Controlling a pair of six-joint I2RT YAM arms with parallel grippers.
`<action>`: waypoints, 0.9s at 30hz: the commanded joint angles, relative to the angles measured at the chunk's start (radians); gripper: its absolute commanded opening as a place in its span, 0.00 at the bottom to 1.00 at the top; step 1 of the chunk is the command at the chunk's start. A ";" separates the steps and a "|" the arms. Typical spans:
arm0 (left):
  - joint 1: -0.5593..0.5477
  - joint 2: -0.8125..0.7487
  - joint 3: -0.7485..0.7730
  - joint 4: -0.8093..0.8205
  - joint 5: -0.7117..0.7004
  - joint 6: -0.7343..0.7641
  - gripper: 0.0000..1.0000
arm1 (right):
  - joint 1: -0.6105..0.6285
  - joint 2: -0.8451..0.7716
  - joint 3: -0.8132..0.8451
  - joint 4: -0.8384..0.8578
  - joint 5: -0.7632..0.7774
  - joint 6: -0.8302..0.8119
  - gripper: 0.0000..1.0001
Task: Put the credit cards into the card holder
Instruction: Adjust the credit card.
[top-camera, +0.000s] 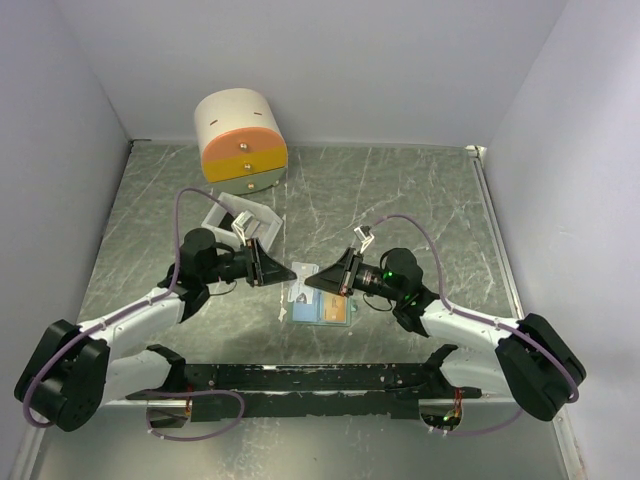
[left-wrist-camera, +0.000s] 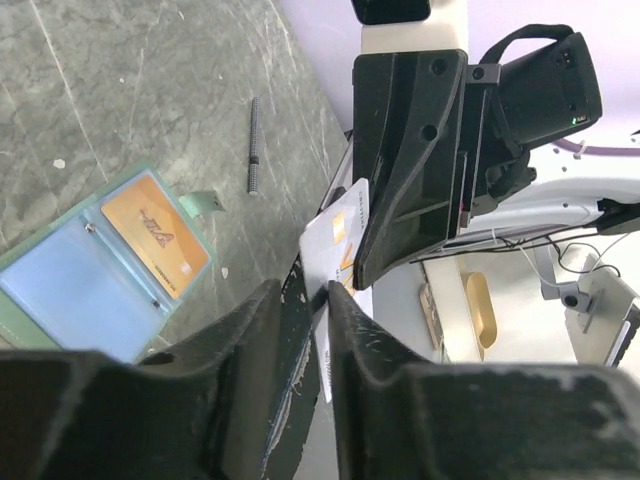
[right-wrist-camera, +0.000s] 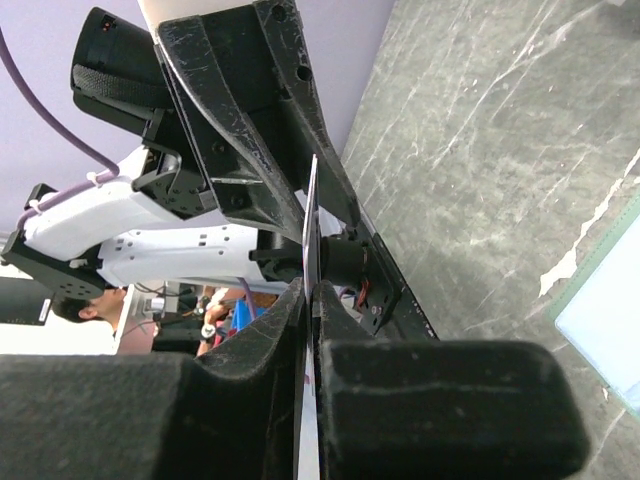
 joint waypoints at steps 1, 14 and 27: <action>-0.003 0.015 -0.005 0.087 0.046 0.005 0.29 | 0.003 -0.003 -0.001 0.037 -0.023 -0.007 0.08; -0.001 -0.027 0.067 -0.167 -0.011 0.183 0.07 | -0.005 -0.073 -0.041 -0.013 -0.037 -0.037 0.11; 0.003 -0.029 0.084 -0.151 0.031 0.119 0.10 | -0.016 -0.125 -0.041 -0.061 -0.032 -0.059 0.00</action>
